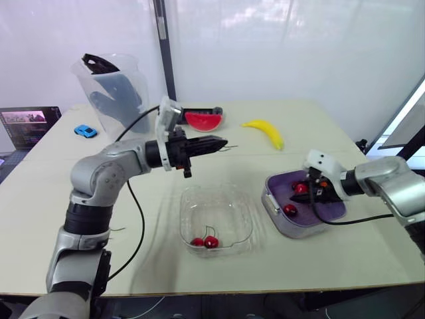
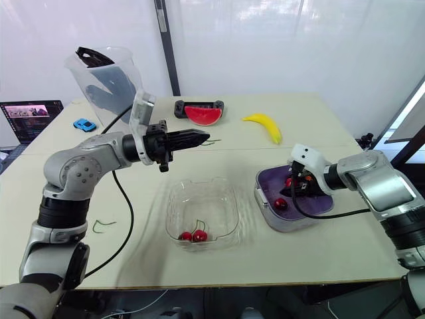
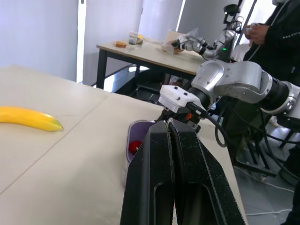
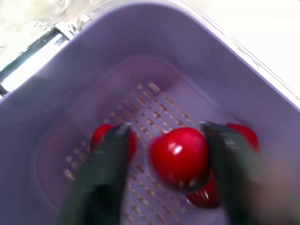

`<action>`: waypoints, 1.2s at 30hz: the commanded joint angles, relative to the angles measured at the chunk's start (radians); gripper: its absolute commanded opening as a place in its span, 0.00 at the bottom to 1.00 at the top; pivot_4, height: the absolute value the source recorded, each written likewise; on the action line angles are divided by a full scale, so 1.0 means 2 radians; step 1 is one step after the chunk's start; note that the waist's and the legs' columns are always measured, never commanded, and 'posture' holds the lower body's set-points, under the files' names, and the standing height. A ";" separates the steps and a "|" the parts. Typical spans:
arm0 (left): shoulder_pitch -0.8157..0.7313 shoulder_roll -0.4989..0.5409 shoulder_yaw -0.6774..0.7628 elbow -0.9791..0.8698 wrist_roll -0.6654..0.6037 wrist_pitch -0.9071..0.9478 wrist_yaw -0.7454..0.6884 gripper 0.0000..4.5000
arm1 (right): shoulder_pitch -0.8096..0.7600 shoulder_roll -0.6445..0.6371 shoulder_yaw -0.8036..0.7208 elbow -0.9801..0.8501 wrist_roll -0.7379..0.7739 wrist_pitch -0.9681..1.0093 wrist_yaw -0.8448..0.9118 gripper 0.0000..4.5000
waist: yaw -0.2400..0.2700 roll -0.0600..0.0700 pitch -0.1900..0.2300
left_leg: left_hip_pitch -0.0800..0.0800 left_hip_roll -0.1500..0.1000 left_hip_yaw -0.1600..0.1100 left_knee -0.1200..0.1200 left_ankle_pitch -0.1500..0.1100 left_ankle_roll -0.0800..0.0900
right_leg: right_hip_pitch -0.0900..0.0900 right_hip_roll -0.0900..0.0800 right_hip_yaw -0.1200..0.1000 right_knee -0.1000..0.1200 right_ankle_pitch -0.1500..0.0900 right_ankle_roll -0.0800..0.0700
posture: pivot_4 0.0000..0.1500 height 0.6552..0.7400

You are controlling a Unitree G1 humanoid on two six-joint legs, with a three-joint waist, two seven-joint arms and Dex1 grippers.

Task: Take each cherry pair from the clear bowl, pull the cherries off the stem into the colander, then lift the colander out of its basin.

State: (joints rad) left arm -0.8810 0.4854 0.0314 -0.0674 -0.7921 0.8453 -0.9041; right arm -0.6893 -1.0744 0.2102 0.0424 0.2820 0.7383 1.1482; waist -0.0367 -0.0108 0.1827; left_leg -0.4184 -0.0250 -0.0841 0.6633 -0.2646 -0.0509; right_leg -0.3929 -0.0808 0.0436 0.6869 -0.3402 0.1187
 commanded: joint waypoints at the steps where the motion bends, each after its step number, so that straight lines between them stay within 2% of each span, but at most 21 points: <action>1: -0.002 0.007 0.013 -0.020 0.000 -0.006 0.003 0.00 | -0.017 -0.009 -0.040 -0.005 0.018 0.004 0.022 0.98 | 0.000 0.000 0.000 | 0.000 0.000 0.000 0.000 0.000 0.000 | 0.000 0.000 0.000 0.000 0.000 0.000 | 1.00 1.00; 5: 0.001 0.013 0.018 -0.022 -0.004 -0.001 0.006 0.00 | -0.036 -0.015 -0.071 -0.011 0.049 0.023 0.049 0.99 | -0.001 0.000 0.000 | 0.000 0.000 0.000 0.000 0.000 0.000 | 0.000 0.000 0.000 0.000 0.000 0.000 | 1.00 1.00; 10: 0.018 0.044 0.038 -0.032 -0.014 0.018 0.017 0.00 | -0.114 0.018 -0.123 -0.052 0.168 0.097 0.091 0.99 | -0.005 0.000 0.000 | 0.000 0.000 0.000 0.000 0.000 0.000 | 0.000 0.000 0.000 0.000 0.000 0.000 | 1.00 1.00; 14: 0.060 0.087 0.070 -0.048 -0.018 0.036 0.023 0.00 | -0.158 0.061 -0.123 -0.079 0.214 0.109 0.096 0.99 | -0.004 0.000 0.000 | 0.000 0.001 -0.001 0.000 0.000 0.000 | 0.000 0.001 0.000 0.000 0.000 0.000 | 1.00 1.00; 16: 0.089 0.106 0.085 -0.052 -0.020 0.043 0.025 0.00 | -0.166 0.077 -0.112 -0.085 0.214 0.103 0.093 0.99 | -0.003 0.000 0.000 | 0.000 0.000 0.000 0.000 0.000 0.000 | 0.000 0.000 0.000 0.000 0.000 0.000 | 1.00 1.00; 23: 0.266 0.169 0.157 -0.072 -0.018 0.065 0.031 0.00 | -0.177 0.141 -0.084 -0.072 0.207 0.080 0.079 0.99 | -0.003 0.000 0.000 | 0.000 0.000 0.000 -0.001 0.000 0.000 | 0.000 0.000 0.000 0.000 0.000 0.000 | 1.00 1.00; 28: 0.377 0.170 0.197 -0.070 0.006 0.034 0.037 0.00 | -0.162 0.150 -0.069 -0.063 0.187 0.052 0.079 0.99 | -0.001 0.000 0.000 | 0.000 0.000 0.000 -0.001 0.000 0.000 | -0.001 -0.001 0.000 0.000 0.000 0.000 | 1.00 1.00; 36: 0.435 0.169 0.186 0.008 0.098 -0.085 0.031 0.00 | -0.149 0.165 -0.071 -0.054 0.167 0.036 0.046 0.99 | -0.001 0.000 0.000 | 0.000 0.000 0.000 -0.001 0.000 0.000 | -0.001 -0.001 0.000 0.000 0.000 0.000 | 1.00 1.00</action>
State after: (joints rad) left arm -0.0236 0.8205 0.4041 -0.0851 -0.6322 0.7243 -0.8339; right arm -0.9825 -0.7570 0.0973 -0.0538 0.6121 0.8280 1.2603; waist -0.0380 -0.0102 0.1829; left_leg -0.4183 -0.0244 -0.0841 0.6607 -0.2649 -0.0507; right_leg -0.3949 -0.0822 0.0434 0.6868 -0.3401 0.1185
